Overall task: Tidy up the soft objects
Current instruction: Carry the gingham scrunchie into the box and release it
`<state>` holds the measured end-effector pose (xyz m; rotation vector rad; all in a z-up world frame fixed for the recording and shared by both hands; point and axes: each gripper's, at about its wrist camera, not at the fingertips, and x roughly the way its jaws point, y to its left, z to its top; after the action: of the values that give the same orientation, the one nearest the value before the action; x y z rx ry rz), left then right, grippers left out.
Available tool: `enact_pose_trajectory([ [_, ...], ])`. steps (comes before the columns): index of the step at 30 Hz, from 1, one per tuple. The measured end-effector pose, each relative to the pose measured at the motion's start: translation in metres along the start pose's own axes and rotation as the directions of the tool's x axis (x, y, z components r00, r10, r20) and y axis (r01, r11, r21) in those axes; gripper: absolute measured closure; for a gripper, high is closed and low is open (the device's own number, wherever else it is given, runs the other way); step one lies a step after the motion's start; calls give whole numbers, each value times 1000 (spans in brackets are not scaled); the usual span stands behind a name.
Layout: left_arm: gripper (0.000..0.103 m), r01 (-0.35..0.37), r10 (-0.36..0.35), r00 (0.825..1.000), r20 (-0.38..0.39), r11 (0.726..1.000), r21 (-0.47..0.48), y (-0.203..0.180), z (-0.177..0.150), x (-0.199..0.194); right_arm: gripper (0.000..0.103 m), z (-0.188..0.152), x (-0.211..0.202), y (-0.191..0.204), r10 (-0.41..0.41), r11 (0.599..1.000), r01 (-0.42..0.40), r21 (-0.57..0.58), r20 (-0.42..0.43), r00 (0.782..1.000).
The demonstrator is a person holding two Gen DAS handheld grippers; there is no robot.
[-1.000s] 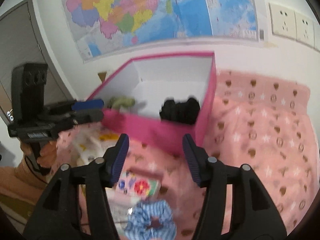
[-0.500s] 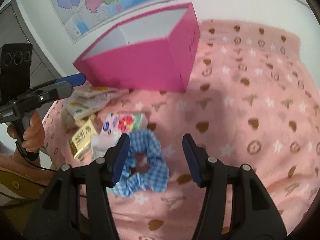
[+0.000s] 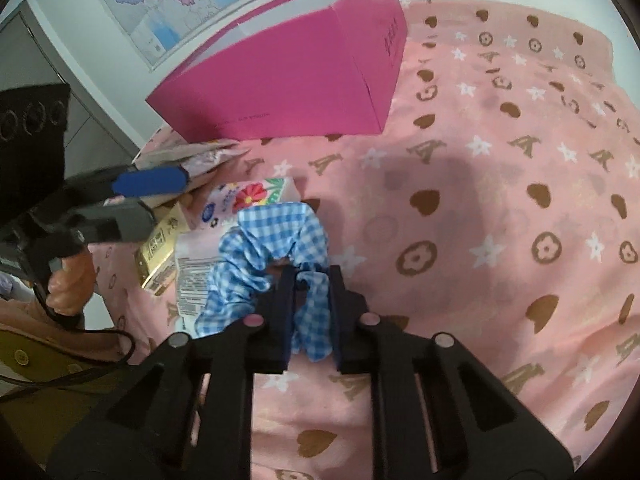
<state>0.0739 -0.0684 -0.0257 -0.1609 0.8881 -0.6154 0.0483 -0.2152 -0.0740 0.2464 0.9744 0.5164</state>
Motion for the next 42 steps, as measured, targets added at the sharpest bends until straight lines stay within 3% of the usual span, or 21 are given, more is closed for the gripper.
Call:
enact_pose_trajectory([
  [4, 42, 50, -50, 998, -43, 999, 2, -4, -2, 8, 89, 7, -17, 8, -11, 1000, 12, -19, 53, 999],
  [10, 42, 89, -89, 994, -58, 996, 11, -11, 0, 14, 89, 25, -38, 30, -7, 997, 17, -81, 127, 992],
  [15, 51, 100, -100, 995, 0, 995, 21, -10, 14, 2, 89, 52, -44, 48, 5, 990, 20, -143, 170, 985],
  [17, 60, 86, -87, 996, 33, 996, 31, -9, 21, -6, 89, 63, -44, 54, 2, 985, 30, -168, 187, 982],
  [20, 64, 45, -48, 996, 71, 998, 33, -4, 33, -17, 89, 80, -44, 58, 7, 981, 32, -193, 202, 979],
  [30, 69, -17, 19, 990, 142, 1000, -16, 26, 74, -31, 89, 145, -40, 66, 4, 969, 55, -240, 240, 971],
  [42, 69, -97, 106, 987, 124, 992, -77, 60, 114, -20, 89, 186, -8, 51, -67, 972, 106, -210, 188, 980],
])
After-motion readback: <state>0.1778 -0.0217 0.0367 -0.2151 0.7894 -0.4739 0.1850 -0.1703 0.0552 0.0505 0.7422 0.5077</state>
